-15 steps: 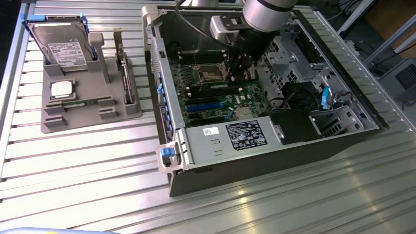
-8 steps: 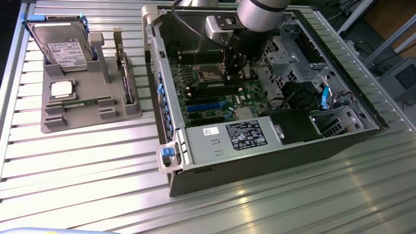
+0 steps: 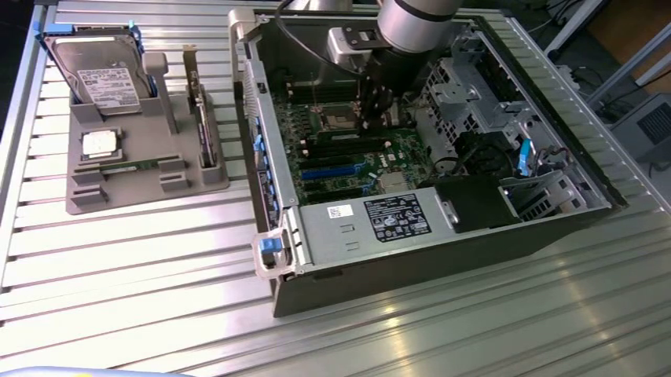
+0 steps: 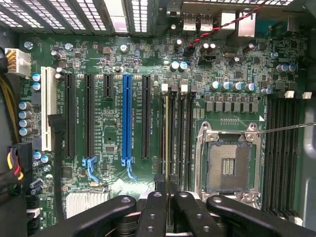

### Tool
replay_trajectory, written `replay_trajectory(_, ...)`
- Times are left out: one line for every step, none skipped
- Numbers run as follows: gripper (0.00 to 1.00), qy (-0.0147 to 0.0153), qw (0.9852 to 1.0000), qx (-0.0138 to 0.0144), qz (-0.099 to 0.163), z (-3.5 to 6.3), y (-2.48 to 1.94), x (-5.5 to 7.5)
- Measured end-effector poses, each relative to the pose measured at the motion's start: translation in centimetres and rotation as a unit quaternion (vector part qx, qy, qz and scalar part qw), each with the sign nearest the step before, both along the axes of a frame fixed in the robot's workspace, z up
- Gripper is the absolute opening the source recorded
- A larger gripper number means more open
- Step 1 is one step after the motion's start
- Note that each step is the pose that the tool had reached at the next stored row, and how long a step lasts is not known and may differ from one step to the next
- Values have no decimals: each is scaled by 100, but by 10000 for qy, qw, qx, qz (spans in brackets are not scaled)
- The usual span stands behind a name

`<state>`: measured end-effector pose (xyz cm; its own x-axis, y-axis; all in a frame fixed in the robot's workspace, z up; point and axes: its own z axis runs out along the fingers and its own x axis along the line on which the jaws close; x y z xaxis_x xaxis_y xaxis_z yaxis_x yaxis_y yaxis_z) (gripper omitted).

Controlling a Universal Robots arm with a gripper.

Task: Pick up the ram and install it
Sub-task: 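Insert the ram into the slot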

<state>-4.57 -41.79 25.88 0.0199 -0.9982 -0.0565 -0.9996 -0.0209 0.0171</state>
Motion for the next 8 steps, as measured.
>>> replay_trajectory(12, 0, 10000, 0, 0, -7, 2, -2)
replay_trajectory(12, 0, 10000, 0, 0, -14, 4, -4)
replay_trajectory(12, 0, 10000, 0, 0, -25, 8, -7)
replay_trajectory(12, 0, 10000, 0, 0, -37, 11, -11)
replay_trajectory(12, 0, 10000, 0, 0, -55, 19, -17)
replay_trajectory(12, 0, 10000, 0, 0, -66, 21, -21)
replay_trajectory(12, 0, 10000, -2, 0, -75, 21, -24)
replay_trajectory(12, 0, 10000, -2, -1, -81, 21, -26)
